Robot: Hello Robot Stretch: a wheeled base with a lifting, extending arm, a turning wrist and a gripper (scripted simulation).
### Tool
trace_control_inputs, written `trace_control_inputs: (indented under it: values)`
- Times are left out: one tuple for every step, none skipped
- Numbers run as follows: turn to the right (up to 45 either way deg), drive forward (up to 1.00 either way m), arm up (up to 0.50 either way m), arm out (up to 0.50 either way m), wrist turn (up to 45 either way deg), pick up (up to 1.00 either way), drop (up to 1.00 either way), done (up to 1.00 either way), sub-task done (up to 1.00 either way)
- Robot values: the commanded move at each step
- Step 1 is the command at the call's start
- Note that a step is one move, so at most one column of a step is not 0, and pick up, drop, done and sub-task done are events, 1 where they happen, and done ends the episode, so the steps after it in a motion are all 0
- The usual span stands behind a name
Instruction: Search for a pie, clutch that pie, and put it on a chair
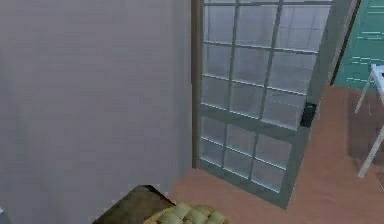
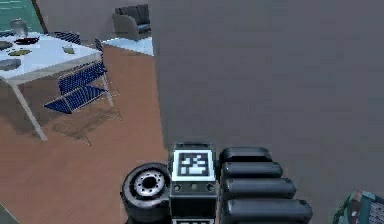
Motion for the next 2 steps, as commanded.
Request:
trace_control_inputs:
  values:
    - [45.0, 0.0, 0.0, 0.0, 0.0, 0.0, 0.0, 0.0, 0.0]
    - [45.0, 0.0, 0.0, 0.0, 0.0, 0.0, 0.0, 0.0, 0.0]
